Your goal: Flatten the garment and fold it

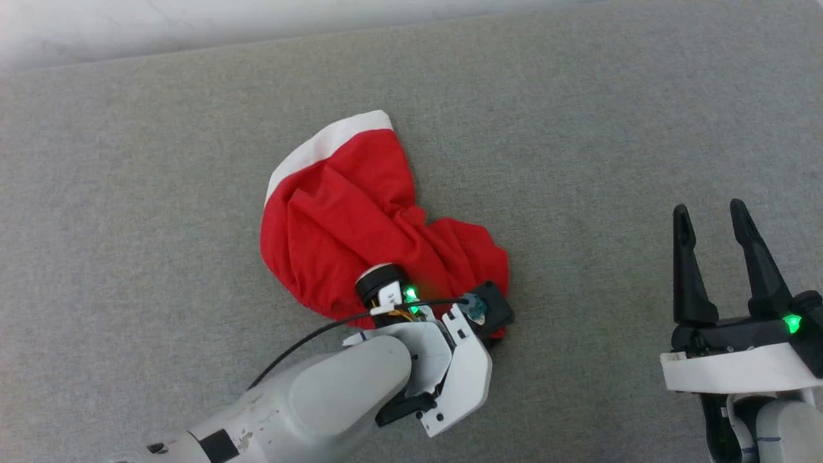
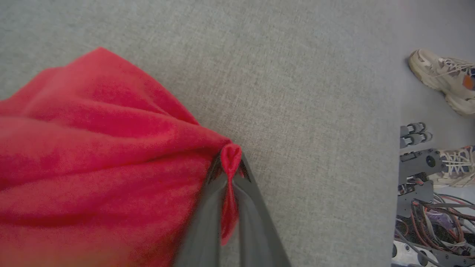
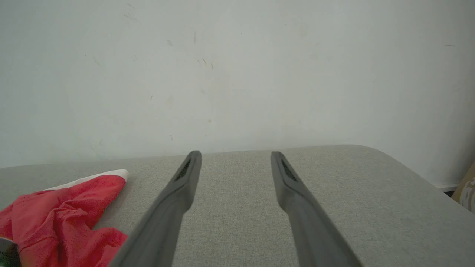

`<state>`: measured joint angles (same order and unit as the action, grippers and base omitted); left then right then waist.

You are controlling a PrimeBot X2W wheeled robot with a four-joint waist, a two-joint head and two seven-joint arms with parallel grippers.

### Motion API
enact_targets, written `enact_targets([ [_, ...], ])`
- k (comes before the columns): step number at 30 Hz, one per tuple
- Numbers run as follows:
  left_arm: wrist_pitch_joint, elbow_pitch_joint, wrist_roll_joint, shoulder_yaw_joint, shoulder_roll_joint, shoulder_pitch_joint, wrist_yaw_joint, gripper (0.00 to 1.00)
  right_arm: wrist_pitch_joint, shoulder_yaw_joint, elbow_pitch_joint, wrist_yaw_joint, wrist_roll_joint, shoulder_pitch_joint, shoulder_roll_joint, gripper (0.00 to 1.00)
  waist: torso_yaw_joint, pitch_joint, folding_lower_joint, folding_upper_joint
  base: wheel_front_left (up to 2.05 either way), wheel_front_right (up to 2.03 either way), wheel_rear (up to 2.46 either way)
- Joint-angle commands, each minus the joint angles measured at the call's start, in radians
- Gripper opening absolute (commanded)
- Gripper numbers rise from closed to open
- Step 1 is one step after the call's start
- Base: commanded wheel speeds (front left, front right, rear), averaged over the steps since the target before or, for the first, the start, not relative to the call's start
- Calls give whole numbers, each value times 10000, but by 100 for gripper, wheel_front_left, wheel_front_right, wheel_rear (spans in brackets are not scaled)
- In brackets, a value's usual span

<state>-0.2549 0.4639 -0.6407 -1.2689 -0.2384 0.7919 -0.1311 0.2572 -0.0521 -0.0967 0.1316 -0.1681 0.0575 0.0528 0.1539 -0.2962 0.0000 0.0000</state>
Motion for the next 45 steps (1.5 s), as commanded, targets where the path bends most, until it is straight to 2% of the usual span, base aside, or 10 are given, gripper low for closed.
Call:
enact_targets([
  [1, -470, 106, 237, -109, -152, -298, 4, 0, 46, -11, -45, -9, 19, 106, -26, 100, 20, -97, 0, 0, 0, 0, 0],
  [4, -371, -62, 281, -111, -249, -378, 4, 2, 46, -71, -19, -9, 73, 95, -26, 100, -244, -12, 0, 0, 0, 0, 0],
  [5, -34, -25, 191, -111, -244, -270, 4, 96, 46, -65, -10, -9, 95, 76, -26, 100, -343, 51, 0, 0, 0, 0, 0],
  [6, 348, 50, 136, -111, -232, -142, 4, 100, 46, -58, 2, -9, 108, 56, -26, 100, -438, 129, 0, 0, 0, 0, 0],
  [12, 2460, 114, -372, 226, -69, 508, 4, 100, 46, -74, 28, -9, 191, -155, -26, 100, -1052, 749, 0, 0, 0, 0, 0],
  [19, 3136, -381, -358, 1273, -1081, 1674, 261, 100, 46, -119, 20, -9, 207, -426, -26, 100, -1438, 1233, 0, 0, 0, 0, 0],
  [27, 484, -725, -1050, 579, -2622, 2428, 31, 100, 46, -38, 71, -9, 157, -604, -26, 100, -1417, 1386, 0, 0, 0, 0, 0],
  [31, -1001, -1611, -1621, 14, -2964, 2459, 10, 100, 46, 2, 51, -9, 145, -521, -26, 100, -1240, 1249, 0, 0, 0, 0, 0],
  [37, -3148, -3180, -1536, -108, -3026, 1638, 6, 100, 46, 128, 16, -9, 137, -258, -26, 100, -813, 823, 0, 0, 0, 0, 0],
  [45, -4130, -3157, -808, -112, -2693, 781, 5, 100, 46, 375, 35, -9, 47, 211, -26, 100, -85, 135, 0, 0, 0, 0, 0],
])
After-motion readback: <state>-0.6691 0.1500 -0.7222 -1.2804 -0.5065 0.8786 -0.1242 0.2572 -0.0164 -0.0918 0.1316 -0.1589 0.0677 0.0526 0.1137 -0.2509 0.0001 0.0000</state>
